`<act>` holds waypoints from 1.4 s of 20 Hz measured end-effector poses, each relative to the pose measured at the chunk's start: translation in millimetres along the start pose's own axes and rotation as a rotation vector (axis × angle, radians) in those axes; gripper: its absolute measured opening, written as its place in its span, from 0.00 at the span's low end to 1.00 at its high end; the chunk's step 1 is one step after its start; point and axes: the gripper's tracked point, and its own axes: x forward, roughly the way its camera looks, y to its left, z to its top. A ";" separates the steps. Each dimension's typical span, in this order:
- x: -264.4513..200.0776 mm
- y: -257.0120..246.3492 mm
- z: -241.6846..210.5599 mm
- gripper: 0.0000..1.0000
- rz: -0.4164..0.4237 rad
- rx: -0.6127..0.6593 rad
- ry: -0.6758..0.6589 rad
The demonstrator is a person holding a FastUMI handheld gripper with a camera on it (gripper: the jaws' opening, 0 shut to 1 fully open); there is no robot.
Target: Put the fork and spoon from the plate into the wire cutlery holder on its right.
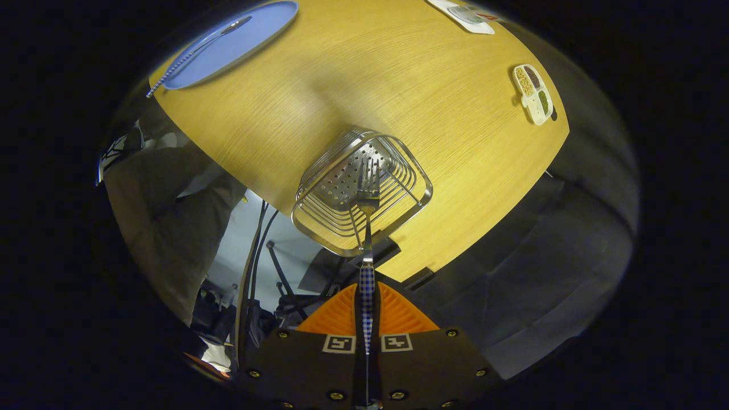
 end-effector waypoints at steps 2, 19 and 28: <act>1.5 1.2 7.9 0.02 0.011 -0.008 0.005; -39.0 -3.2 20.6 0.57 -0.033 0.132 -0.247; -81.3 46.0 34.3 0.97 -0.027 0.291 -0.453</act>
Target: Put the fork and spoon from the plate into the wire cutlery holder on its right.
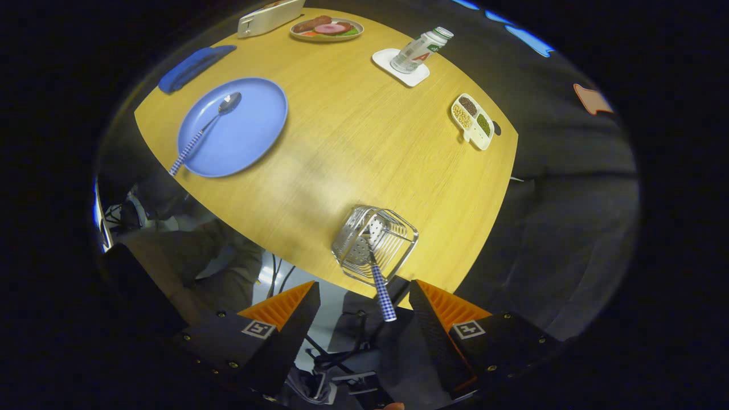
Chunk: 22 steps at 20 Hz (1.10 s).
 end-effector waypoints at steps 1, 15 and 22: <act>-4.7 8.0 5.6 0.97 0.004 0.009 -0.027; -35.1 137.3 75.7 0.97 0.154 0.085 -0.263; -50.1 170.4 121.1 0.97 0.164 0.108 -0.419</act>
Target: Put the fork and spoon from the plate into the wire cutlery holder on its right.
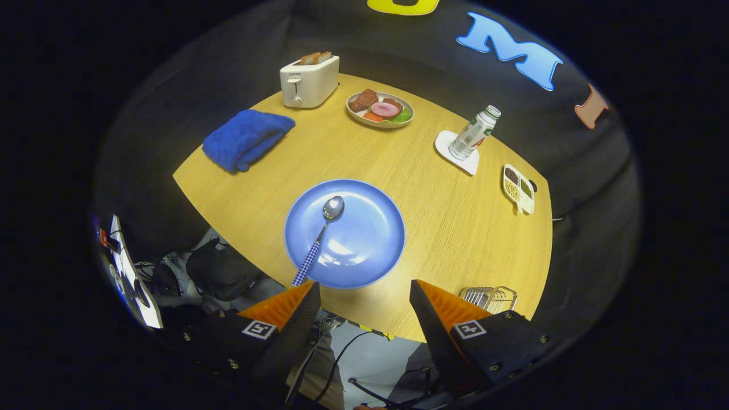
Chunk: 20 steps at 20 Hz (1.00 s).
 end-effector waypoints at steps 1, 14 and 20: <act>4.2 6.5 5.2 0.97 0.010 0.006 -0.021; 45.3 59.4 10.6 0.97 0.112 0.135 0.050; 79.1 77.9 -15.6 0.97 0.163 0.231 0.151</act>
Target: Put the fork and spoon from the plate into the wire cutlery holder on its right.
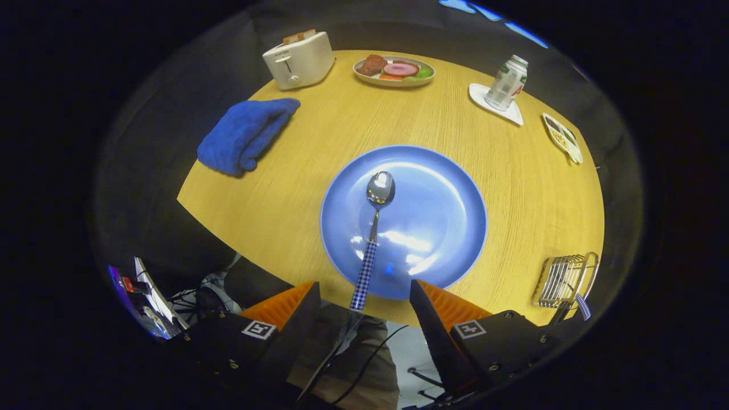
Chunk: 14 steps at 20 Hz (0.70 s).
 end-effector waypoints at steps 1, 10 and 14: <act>3.0 -2.0 -1.4 0.97 -0.006 0.011 0.006; 19.8 2.5 -18.5 0.71 -0.012 0.096 0.078; 24.6 3.3 -14.2 0.69 -0.014 0.055 0.108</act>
